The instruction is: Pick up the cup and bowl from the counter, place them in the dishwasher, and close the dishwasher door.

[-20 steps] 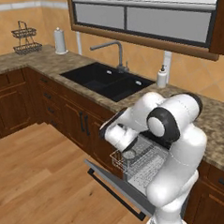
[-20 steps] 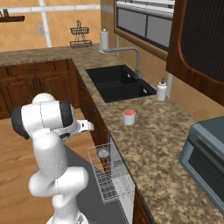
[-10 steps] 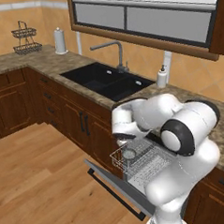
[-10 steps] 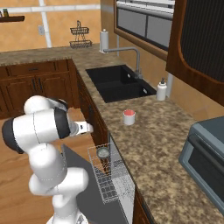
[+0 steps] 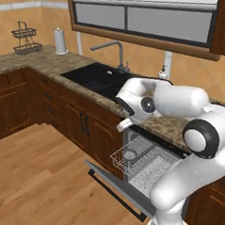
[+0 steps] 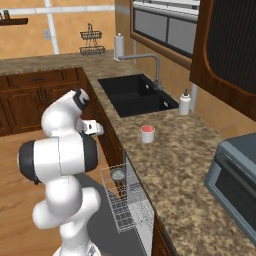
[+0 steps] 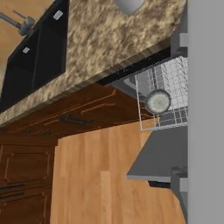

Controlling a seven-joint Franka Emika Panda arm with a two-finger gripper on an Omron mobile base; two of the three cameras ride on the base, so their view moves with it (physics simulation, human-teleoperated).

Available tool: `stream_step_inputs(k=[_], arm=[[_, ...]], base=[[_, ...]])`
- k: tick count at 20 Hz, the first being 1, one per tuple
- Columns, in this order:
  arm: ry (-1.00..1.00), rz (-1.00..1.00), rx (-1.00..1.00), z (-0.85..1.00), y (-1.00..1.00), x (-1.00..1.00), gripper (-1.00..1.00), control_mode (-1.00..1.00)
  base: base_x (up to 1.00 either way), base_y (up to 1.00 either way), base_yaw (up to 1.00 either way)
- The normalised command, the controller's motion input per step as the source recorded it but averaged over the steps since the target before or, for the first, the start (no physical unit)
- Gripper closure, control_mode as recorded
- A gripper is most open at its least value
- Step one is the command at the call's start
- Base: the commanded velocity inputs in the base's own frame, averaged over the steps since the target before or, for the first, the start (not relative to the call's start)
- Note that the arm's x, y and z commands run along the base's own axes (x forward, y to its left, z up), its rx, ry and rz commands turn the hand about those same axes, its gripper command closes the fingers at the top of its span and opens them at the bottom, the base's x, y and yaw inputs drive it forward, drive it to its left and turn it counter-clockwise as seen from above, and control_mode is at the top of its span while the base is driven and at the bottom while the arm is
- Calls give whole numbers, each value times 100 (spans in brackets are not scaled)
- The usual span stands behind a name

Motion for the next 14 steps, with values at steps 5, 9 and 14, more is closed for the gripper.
stream_step_inputs(k=[5,9,14], arm=[[2,-5,-10,97,-2,0,-100,-100],[7,-16,-17,30,-22,6,-100,-100],[27,-22,-20,61,-21,37,-100,-100]], base=[[0,0,0],[0,0,0],[0,0,0]])
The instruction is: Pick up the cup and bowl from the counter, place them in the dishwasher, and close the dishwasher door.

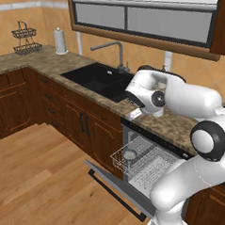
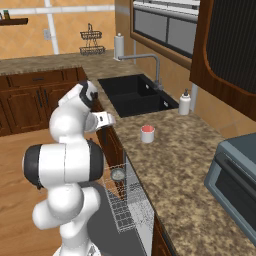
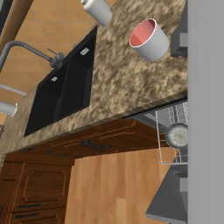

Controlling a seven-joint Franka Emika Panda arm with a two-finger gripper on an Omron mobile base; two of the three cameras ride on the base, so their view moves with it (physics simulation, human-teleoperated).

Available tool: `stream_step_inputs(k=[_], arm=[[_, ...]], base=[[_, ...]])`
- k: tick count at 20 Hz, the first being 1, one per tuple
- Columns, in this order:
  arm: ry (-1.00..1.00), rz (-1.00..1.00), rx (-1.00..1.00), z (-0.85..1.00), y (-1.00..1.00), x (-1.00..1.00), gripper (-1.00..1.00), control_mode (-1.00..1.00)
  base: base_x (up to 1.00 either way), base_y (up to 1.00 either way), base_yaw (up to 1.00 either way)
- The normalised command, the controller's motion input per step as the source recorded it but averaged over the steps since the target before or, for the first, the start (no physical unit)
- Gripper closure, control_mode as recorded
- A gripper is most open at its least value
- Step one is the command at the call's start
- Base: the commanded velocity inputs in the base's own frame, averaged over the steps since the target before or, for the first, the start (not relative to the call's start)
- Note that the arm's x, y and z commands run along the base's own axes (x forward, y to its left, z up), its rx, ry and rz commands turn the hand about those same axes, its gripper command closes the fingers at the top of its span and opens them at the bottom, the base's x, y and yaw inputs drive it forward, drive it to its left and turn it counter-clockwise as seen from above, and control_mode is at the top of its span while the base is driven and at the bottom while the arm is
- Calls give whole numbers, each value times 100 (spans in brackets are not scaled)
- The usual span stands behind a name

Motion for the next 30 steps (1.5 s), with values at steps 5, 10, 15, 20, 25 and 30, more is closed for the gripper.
stream_step_inputs(k=[5,10,15,20,25,30], arm=[[44,-16,-3,100,-15,15,-100,-100],[30,-14,0,100,-23,4,-100,-100],[23,-19,0,100,-25,0,-100,-100],[47,-25,5,100,-50,2,-100,-100],[48,-23,8,100,-62,7,-100,-100],[9,-4,4,100,-8,19,-100,-100]], base=[[0,0,0],[0,0,0],[0,0,0],[0,0,0],[0,0,0],[0,0,0]])
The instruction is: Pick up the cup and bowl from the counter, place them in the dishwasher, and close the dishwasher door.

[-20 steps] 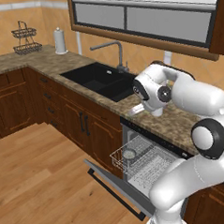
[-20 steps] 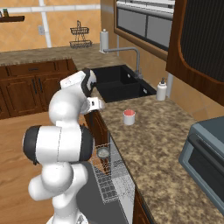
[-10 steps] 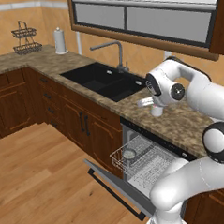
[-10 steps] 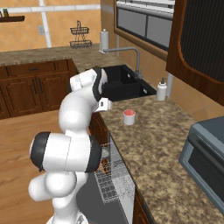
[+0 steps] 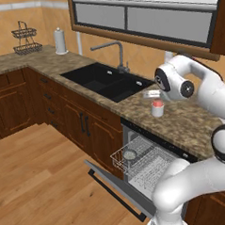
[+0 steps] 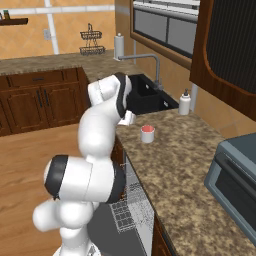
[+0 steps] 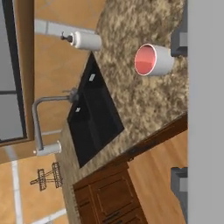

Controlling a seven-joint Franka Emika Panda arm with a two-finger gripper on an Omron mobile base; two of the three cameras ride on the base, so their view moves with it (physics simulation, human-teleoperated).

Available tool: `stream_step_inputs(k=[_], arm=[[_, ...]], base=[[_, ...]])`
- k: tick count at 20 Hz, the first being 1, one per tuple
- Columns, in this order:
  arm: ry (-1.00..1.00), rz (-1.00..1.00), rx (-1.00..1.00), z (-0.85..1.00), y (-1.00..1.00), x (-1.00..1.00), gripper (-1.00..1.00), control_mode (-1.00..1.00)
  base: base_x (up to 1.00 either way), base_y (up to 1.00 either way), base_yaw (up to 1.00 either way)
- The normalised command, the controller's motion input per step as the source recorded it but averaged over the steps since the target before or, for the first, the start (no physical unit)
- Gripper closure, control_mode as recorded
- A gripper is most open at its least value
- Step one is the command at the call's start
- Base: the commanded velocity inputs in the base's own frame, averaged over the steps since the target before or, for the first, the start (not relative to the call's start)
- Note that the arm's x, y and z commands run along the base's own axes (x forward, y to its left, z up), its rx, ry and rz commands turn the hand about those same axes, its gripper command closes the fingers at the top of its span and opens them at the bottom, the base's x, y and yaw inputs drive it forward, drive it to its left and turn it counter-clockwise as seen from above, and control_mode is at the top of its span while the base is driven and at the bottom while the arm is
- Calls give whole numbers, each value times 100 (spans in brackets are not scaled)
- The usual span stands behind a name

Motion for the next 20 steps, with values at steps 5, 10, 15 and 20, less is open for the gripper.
stream_step_inputs(k=[5,10,15,20], arm=[[-31,4,0,100,8,19,-100,-100],[-63,4,-19,100,9,9,-100,-100],[-68,3,-44,73,14,4,-100,-100],[-52,7,-78,7,13,4,-100,-100]], base=[[0,0,0],[0,0,0],[0,0,0],[0,0,0]])
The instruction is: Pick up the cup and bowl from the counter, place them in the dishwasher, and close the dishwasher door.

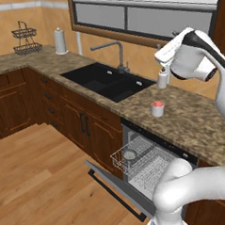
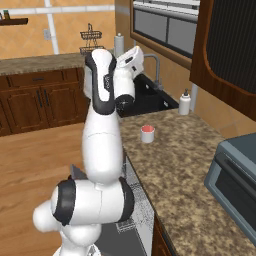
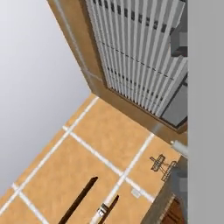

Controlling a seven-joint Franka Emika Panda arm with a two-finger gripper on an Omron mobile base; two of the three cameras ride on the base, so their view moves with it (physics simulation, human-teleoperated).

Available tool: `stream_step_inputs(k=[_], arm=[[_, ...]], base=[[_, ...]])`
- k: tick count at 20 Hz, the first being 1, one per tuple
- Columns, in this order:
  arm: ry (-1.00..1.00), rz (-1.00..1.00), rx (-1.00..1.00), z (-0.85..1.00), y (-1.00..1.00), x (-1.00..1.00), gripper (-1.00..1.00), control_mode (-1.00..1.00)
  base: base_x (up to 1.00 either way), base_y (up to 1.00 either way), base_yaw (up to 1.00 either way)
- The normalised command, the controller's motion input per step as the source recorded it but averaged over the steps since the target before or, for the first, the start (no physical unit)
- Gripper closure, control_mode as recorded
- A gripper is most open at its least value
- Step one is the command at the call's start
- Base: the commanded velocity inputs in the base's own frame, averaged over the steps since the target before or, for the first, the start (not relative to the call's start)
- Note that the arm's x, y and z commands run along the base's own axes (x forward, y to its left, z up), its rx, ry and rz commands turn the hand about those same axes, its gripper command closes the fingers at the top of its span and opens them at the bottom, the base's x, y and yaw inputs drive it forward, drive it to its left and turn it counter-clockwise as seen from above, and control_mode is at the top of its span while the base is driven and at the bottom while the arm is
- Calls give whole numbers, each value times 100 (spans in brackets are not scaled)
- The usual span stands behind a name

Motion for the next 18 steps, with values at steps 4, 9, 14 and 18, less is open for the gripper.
stream_step_inputs(k=[4,9,14,18], arm=[[-12,20,-99,-6,1,2,-100,-100],[11,16,-100,-38,0,24,-100,-100],[31,12,-83,-92,12,46,-100,-100],[16,16,-67,-100,15,25,-100,-100]], base=[[0,0,0],[0,0,0],[0,0,0],[0,0,0]])
